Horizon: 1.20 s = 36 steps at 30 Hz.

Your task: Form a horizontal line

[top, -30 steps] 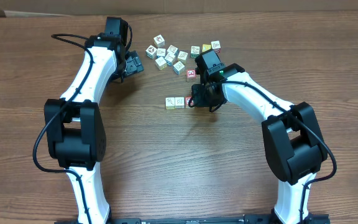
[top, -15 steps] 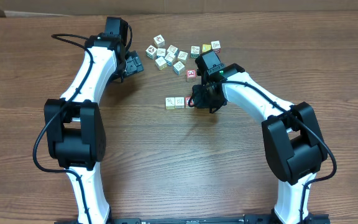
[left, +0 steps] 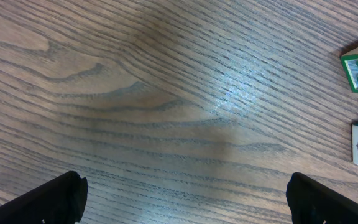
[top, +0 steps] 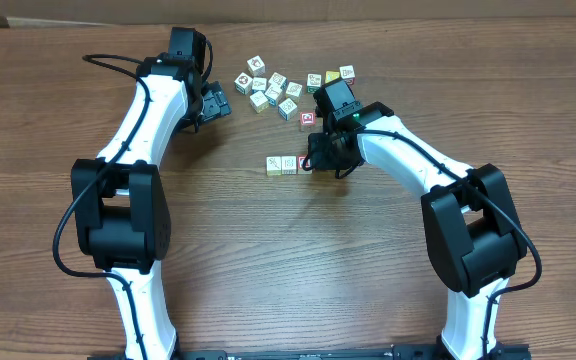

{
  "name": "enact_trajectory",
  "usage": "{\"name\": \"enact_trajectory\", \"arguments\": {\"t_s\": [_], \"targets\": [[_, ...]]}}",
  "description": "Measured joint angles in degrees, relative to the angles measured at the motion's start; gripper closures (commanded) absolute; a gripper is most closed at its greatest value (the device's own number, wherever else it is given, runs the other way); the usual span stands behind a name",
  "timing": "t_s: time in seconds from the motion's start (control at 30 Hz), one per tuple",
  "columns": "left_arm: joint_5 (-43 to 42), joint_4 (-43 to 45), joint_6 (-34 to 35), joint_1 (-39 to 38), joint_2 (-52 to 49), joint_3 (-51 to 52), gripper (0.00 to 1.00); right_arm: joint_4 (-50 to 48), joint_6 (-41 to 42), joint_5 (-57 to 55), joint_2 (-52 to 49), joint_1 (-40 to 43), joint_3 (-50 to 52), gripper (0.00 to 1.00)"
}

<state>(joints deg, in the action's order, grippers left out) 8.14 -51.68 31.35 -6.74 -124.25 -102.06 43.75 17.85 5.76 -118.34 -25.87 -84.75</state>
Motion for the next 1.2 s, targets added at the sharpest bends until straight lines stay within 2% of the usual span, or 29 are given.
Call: {"name": "enact_trajectory", "arguments": {"t_s": [1.2], "targets": [[0.00, 0.00, 0.00, -0.02, 0.00, 0.00, 0.00, 0.48, -0.04, 1.53, 0.00, 0.00, 0.00, 0.80]]}}
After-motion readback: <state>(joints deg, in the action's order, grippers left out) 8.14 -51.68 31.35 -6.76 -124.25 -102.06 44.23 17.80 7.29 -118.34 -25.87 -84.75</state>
